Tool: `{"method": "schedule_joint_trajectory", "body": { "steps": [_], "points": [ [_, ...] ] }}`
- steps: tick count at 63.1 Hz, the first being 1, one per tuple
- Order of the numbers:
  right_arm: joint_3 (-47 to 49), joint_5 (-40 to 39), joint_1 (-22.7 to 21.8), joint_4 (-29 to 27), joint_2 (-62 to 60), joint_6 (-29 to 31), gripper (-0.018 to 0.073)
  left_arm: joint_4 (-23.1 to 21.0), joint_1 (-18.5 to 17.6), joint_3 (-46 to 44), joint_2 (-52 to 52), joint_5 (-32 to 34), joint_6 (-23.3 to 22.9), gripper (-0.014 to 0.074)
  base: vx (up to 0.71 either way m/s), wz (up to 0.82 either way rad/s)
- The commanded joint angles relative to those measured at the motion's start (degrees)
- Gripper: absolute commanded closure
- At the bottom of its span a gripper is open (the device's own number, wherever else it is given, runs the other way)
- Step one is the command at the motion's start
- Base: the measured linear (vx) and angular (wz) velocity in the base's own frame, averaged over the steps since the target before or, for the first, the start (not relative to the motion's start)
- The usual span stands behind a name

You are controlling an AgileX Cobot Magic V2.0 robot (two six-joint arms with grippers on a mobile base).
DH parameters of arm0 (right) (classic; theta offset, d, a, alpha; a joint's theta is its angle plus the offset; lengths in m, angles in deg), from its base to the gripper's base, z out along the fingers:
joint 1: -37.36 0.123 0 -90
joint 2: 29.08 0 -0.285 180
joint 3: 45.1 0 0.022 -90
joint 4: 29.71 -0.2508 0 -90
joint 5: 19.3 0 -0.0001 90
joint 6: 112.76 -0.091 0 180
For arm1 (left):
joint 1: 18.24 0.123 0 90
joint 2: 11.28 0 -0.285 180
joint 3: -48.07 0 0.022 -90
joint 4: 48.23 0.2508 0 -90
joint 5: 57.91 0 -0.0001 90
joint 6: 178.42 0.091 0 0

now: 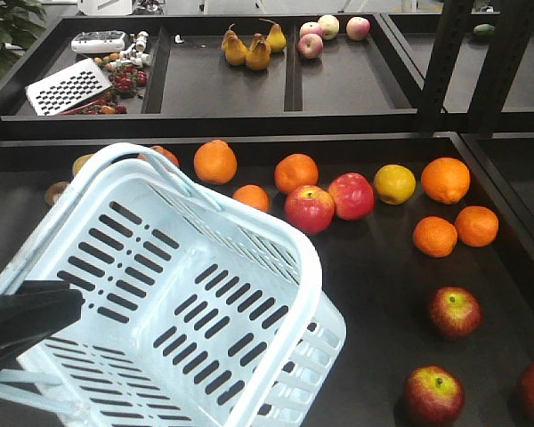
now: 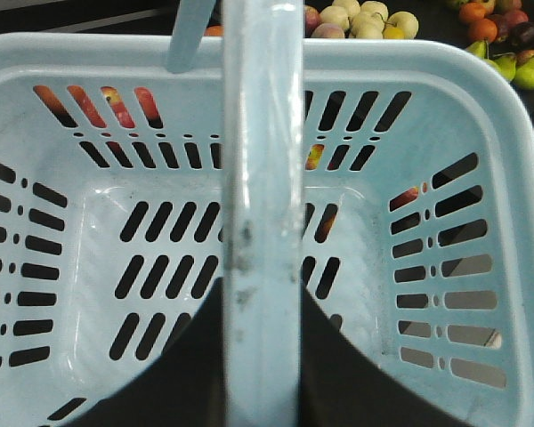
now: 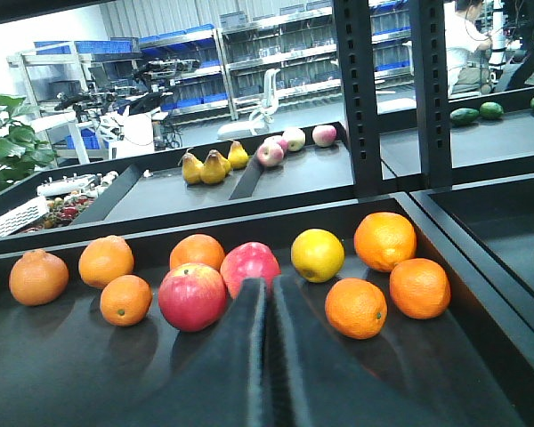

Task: Pick three apples into basket with both arms
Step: 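Lower the basket onto the table and open the left gripper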

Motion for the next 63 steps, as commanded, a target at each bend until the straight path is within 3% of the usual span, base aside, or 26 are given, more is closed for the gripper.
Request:
{"method": "schedule_joint_trajectory", "body": {
  "steps": [1,36,47,63],
  "points": [
    [-0.80,-4.40,-0.38,0.70,-0.74,0.23,0.0564,-3.09,-0.17,-3.35,-2.68,4.48,2.92,0.0603,0.00,0.00],
    [-0.80,-4.40,-0.38,0.70,-0.74,0.23,0.0564,-2.92,-0.17,-34.48,-42.61,-10.36,27.44,0.0603,0.00,0.00],
    [-0.80,-4.40,-0.38,0.70,-0.74,0.23,0.0564,-3.02,-0.17,-43.96,-53.93,-15.86,30.92,0.0599,0.00,0.00],
    [-0.80,-4.40,-0.38,0.70,-0.74,0.23,0.0564,-3.15,-0.17,-56.04,-67.85,-22.52,31.02,0.0582,0.00,0.00]
  ]
}}
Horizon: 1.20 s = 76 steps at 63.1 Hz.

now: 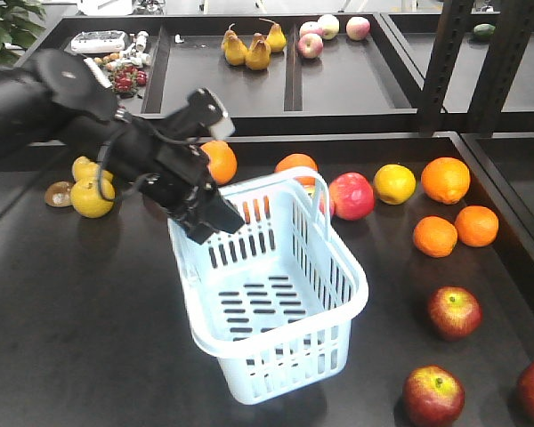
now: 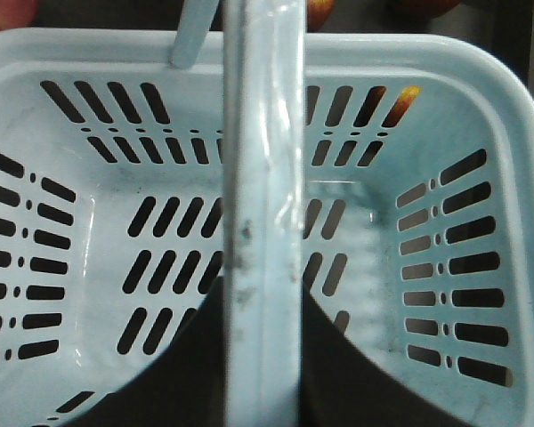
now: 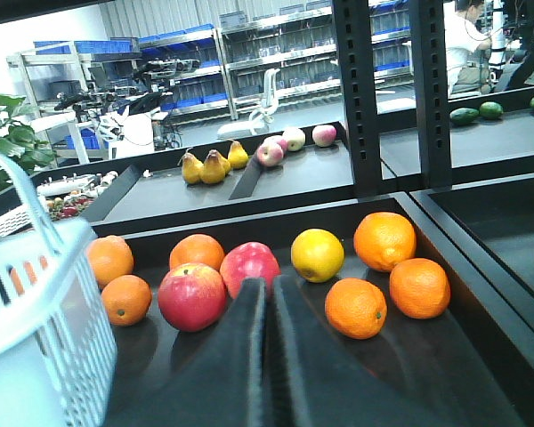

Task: Pick three apples into basket with both arms
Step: 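Lower the basket onto the table and open the left gripper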

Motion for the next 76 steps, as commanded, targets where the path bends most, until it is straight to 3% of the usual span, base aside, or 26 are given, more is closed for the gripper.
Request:
{"method": "schedule_joint_trajectory", "body": {
  "steps": [1,13,31,36,44,54,64,69,76],
  "points": [
    [-0.80,-4.40,-0.38,0.70,-0.74,0.23,0.0564,-4.09,-0.17,-5.75,-0.84,-1.24,0.22,0.0579,0.00,0.00],
    [-0.80,-4.40,-0.38,0.70,-0.74,0.23,0.0564,-4.25,-1.00,-10.61,-6.33,-3.53,0.22,0.0496,0.00,0.00],
    [-0.80,-4.40,-0.38,0.70,-0.74,0.23,0.0564,-4.08,-1.89,-11.30,-8.38,-3.45,-0.31,0.0205,0.00,0.00],
    [-0.80,-4.40,-0.38,0.70,-0.74,0.23,0.0564,-3.94,-1.89,-11.30,-7.36,-4.77,-2.16,0.0151,0.00,0.00],
    [-0.80,-4.40,-0.38,0.70,-0.74,0.23,0.0564,-2.40,-1.72,-11.30,-4.07,-6.72,-7.93,0.0141,0.00,0.00],
    [-0.80,-4.40,-0.38,0.70,-0.74,0.23,0.0564,6.86,-1.72,-11.30,3.44,-6.72,-17.61,0.0168,0.00,0.00],
    [-0.80,-4.40,-0.38,0.70,-0.74,0.23,0.0564,23.05,-1.72,-11.25,12.17,-6.72,-27.55,0.0248,0.00,0.00],
    [-0.80,-4.40,-0.38,0.70,-0.74,0.23,0.0564,29.74,-1.72,-10.54,16.29,-6.72,-30.86,0.0302,0.00,0.00],
    [-0.80,-4.40,-0.38,0.70,-0.74,0.23,0.0564,33.25,-1.72,-7.12,23.17,-6.68,-31.87,0.0399,0.00,0.00]
  ]
}}
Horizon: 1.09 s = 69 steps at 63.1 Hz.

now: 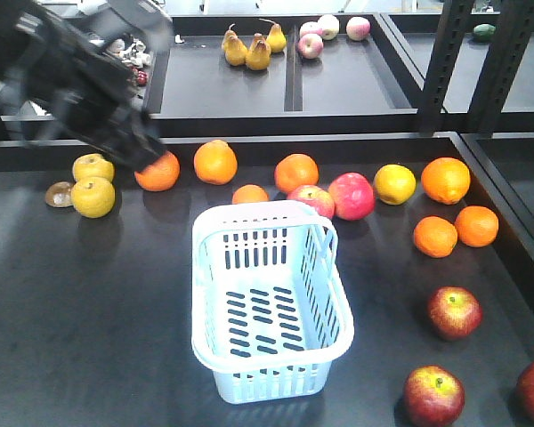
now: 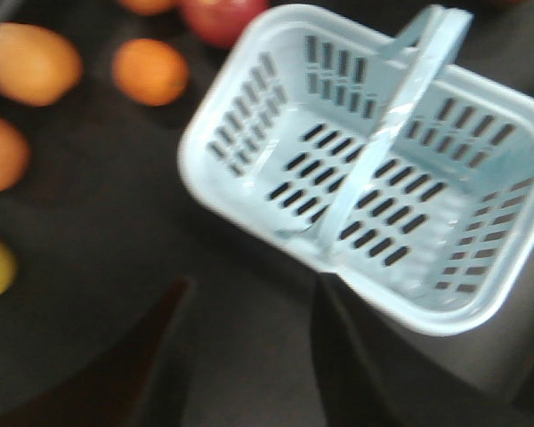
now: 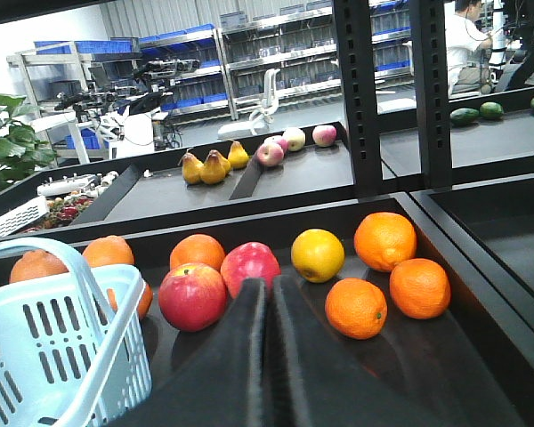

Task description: Pick three apples into basket with both arms

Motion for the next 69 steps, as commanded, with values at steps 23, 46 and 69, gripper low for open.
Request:
{"method": "schedule_joint_trajectory", "body": {
  "steps": [23,46,69],
  "points": [
    [-0.80,-4.40,-0.38,0.70,-0.74,0.23,0.0564,3.07,0.10,22.83,28.75,3.35,-9.20,0.0605,0.00,0.00],
    [-0.80,-4.40,-0.38,0.70,-0.74,0.23,0.0564,-11.00,0.10,59.50,48.92,29.99,-15.54,0.0603,0.00,0.00],
    [-0.80,-4.40,-0.38,0.70,-0.74,0.23,0.0564,-17.11,0.10,83.81,60.70,50.01,-15.70,0.0603,0.00,0.00]
  ]
}}
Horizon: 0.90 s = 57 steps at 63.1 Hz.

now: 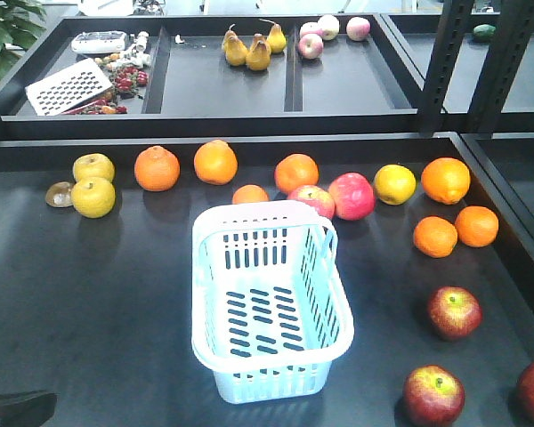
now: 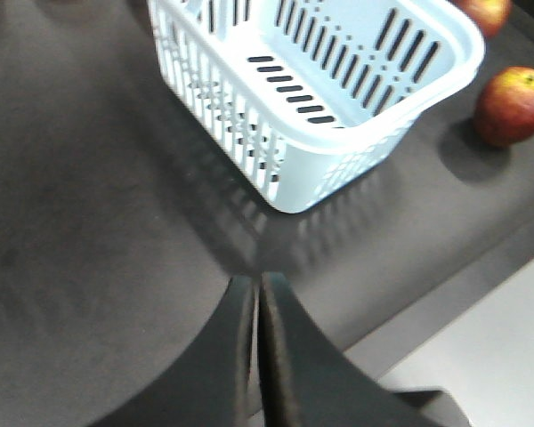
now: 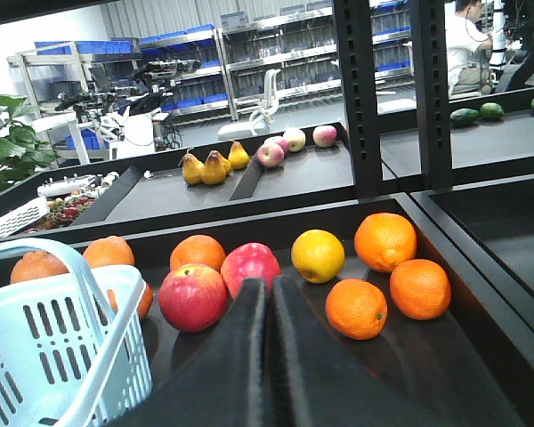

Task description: Pick three apples into basket with both arms

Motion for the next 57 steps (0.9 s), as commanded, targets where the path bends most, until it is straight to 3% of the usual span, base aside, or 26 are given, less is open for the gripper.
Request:
{"method": "schedule_joint_trajectory", "body": {
  "steps": [1,21,33,42,49,57],
  "points": [
    [-0.80,-4.40,-0.38,0.70,-0.74,0.23,0.0564,-4.14,0.10,0.82,1.70,9.84,-0.57,0.0603,0.00,0.00],
    [-0.80,-4.53,-0.38,0.35,-0.74,-0.15,0.0564,-4.39,0.10,0.98,1.94,9.83,-0.57,0.0603,0.00,0.00],
    [-0.75,-6.99,-0.38,-8.45,-0.74,-11.21,0.0564,-4.39,0.10,0.98,1.94,9.83,-0.57,0.0603,0.00,0.00],
    [0.57,-8.44,-0.05,-10.17,-0.74,-14.98,0.0564,-4.39,0.10,0.98,1.94,9.83,-0.57,0.0603,0.00,0.00],
    [6.90,0.25,0.80,-9.26,0.95,-14.53,0.0564,-4.45,0.10,0.98,1.94,9.77,-0.57,0.0603,0.00,0.00],
    [17.86,17.66,0.88,-6.94,9.18,-6.78,0.0559,-4.45,0.10,0.98,1.89,9.77,-0.57,0.0603,0.00,0.00]
  ]
}}
